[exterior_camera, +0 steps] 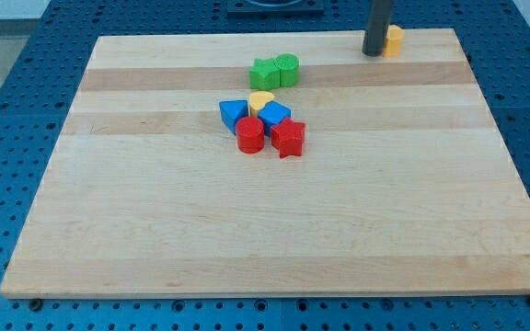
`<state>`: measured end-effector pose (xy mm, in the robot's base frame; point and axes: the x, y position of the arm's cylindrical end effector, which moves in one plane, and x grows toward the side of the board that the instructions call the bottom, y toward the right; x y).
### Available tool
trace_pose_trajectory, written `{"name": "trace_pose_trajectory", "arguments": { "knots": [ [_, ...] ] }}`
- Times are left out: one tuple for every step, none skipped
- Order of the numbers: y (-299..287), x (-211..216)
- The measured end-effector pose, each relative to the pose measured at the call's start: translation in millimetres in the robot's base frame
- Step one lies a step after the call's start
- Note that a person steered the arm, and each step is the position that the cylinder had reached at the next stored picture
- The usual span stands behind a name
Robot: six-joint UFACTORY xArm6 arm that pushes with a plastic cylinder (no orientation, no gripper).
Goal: Slide the yellow hexagon a bit right
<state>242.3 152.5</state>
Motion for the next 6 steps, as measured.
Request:
{"name": "trace_pose_trajectory", "arguments": {
  "knots": [
    [-5.7, 0.0],
    [-20.9, -11.7],
    [-19.9, -27.7],
    [-12.1, -27.0],
    [-1.0, -22.6],
    [12.1, -22.4]
  ]
}}
